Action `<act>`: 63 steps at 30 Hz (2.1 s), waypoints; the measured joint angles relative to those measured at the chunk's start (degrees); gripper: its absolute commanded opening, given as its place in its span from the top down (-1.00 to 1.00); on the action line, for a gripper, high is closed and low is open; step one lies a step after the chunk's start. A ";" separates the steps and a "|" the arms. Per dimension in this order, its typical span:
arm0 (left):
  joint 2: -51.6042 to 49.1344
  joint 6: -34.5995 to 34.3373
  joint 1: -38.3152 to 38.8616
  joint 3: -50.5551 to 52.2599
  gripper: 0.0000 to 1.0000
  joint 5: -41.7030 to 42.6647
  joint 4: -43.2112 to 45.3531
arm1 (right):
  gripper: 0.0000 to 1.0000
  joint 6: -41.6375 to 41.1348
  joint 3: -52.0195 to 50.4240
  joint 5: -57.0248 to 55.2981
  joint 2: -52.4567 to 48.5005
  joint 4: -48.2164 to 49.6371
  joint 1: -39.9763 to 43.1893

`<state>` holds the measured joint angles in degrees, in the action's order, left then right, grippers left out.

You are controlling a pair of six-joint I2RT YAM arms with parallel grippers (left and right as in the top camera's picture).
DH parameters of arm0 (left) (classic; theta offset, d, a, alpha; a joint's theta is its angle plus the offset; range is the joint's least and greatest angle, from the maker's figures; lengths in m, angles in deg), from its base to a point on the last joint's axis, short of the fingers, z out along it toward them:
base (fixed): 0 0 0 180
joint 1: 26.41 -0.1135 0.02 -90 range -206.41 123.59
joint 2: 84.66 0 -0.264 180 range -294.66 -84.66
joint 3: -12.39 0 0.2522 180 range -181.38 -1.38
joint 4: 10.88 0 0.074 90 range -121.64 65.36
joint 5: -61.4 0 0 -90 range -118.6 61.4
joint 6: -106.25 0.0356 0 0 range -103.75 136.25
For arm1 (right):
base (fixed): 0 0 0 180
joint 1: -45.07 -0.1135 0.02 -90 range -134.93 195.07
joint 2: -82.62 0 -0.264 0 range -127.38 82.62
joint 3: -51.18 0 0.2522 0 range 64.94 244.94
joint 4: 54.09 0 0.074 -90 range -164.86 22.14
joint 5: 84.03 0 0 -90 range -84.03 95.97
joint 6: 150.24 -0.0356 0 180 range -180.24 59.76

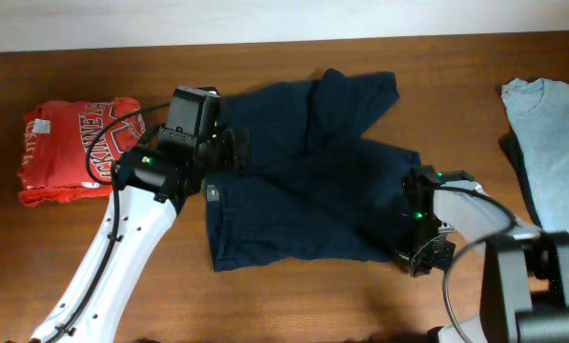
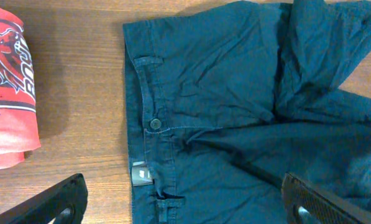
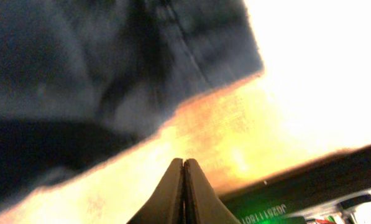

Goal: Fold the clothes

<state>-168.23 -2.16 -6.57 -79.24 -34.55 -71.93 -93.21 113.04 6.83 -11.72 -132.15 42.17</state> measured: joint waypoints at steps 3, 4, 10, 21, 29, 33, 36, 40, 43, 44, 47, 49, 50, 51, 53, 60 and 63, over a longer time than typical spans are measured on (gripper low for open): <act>0.00 0.00 0.00 0.00 -0.98 0.00 0.00 | 0.77 0.13 0.79 -0.02 7.89 -2.69 0.00; 0.00 0.00 0.00 0.00 -0.99 0.00 0.00 | 0.53 0.44 2.05 0.00 11.23 -3.17 0.00; 0.00 0.00 0.00 0.00 -0.98 0.00 0.00 | -0.26 6.58 15.17 0.68 20.46 2.14 0.00; 0.00 0.00 0.00 0.00 -0.98 0.02 -0.02 | -0.48 17.33 46.18 6.56 -4.26 14.08 -1.55; 0.00 0.00 0.00 0.00 -0.99 0.00 -0.72 | -0.57 17.18 68.87 6.64 -33.73 22.51 -10.49; 0.00 0.00 0.00 0.00 -0.98 0.02 -1.79 | -0.58 13.33 71.52 2.36 -41.29 25.44 -14.32; 0.00 0.00 0.00 0.00 -0.98 0.02 -1.99 | -0.55 10.54 71.84 -2.12 -43.54 27.17 -16.13; 0.00 0.00 0.00 0.00 -0.98 0.00 -1.99 | -0.41 8.59 72.13 -7.39 -44.30 27.36 -17.05; 0.00 0.00 0.00 0.00 -0.98 0.02 -2.05 | -0.21 7.45 72.35 -11.28 -45.09 27.34 -17.09; 0.00 0.00 0.00 0.00 -0.98 0.02 -2.23 | -0.10 7.30 72.35 -12.04 -45.40 27.32 -17.07; 0.00 0.00 0.00 0.00 -0.99 0.02 -2.45 | 0.08 6.95 72.35 -13.31 -46.21 27.34 -17.07; 0.00 0.00 0.00 0.00 -0.98 0.02 -2.45 | 0.24 6.97 72.35 -13.75 -46.88 27.23 -17.07; 0.00 0.00 0.00 0.00 -0.98 0.02 -2.47 | 0.39 6.95 72.35 -13.90 -47.21 27.10 -17.07; 0.00 0.00 0.00 0.00 -0.98 0.02 -2.45 | 0.53 7.06 72.35 -14.14 -47.71 26.64 -17.07; 0.00 0.00 0.00 0.00 -0.98 0.02 -2.47 | 0.63 6.71 72.37 -14.56 -47.80 26.01 -16.87; 0.00 0.00 0.00 0.00 -0.99 0.00 -2.45 | 0.81 6.51 72.50 -14.88 -46.36 19.12 -14.73; 0.00 0.00 0.00 0.00 -0.98 0.00 -2.43 | 0.84 5.92 72.54 -14.97 -43.85 13.05 -13.00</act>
<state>-168.23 -2.16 -6.57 -79.24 -34.55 -74.36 -87.29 185.58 -8.14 -55.57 -119.10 29.17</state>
